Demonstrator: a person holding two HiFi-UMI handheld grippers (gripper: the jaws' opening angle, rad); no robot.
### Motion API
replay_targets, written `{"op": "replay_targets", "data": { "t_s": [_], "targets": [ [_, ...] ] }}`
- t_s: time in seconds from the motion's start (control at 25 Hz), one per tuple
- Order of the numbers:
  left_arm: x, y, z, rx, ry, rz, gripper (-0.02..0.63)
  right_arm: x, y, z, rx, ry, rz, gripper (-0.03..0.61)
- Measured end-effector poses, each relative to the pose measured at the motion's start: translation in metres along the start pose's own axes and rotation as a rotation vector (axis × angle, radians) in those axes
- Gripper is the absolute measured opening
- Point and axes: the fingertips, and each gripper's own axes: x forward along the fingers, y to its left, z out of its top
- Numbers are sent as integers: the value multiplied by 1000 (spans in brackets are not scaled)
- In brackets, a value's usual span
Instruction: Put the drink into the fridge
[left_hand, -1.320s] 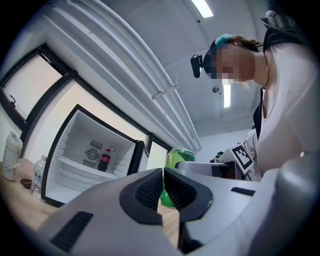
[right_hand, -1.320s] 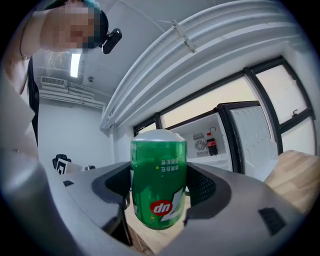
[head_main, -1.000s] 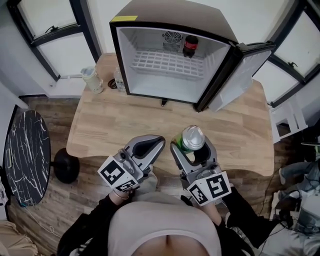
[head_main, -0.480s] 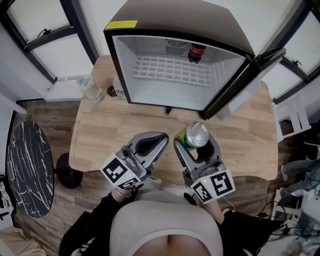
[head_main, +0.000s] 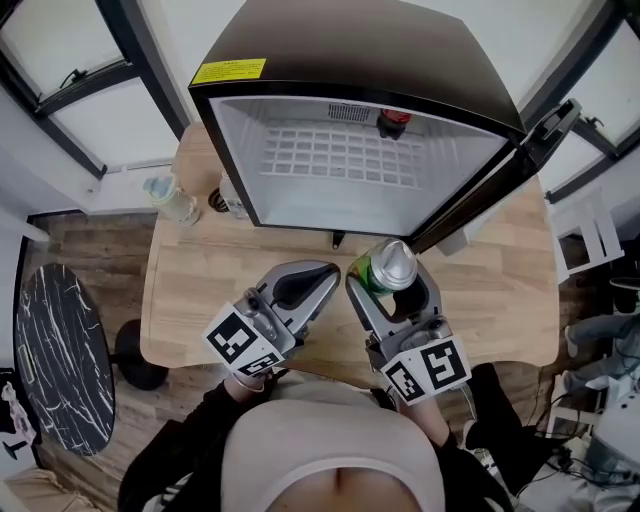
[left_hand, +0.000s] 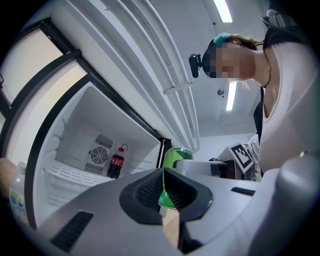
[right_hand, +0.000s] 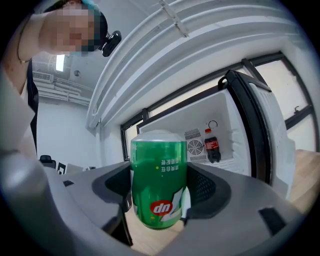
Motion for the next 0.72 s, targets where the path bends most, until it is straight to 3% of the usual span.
{"op": "replay_targets", "data": {
  "t_s": [0.48,0.72],
  "targets": [
    [22,29,-4,-13,31,-32,12,31,-26,4,-2,-8,-36,344],
    [29,36,-8,-11,41,-9,12,38,-38,9,-12,1,-26,344]
  ]
}}
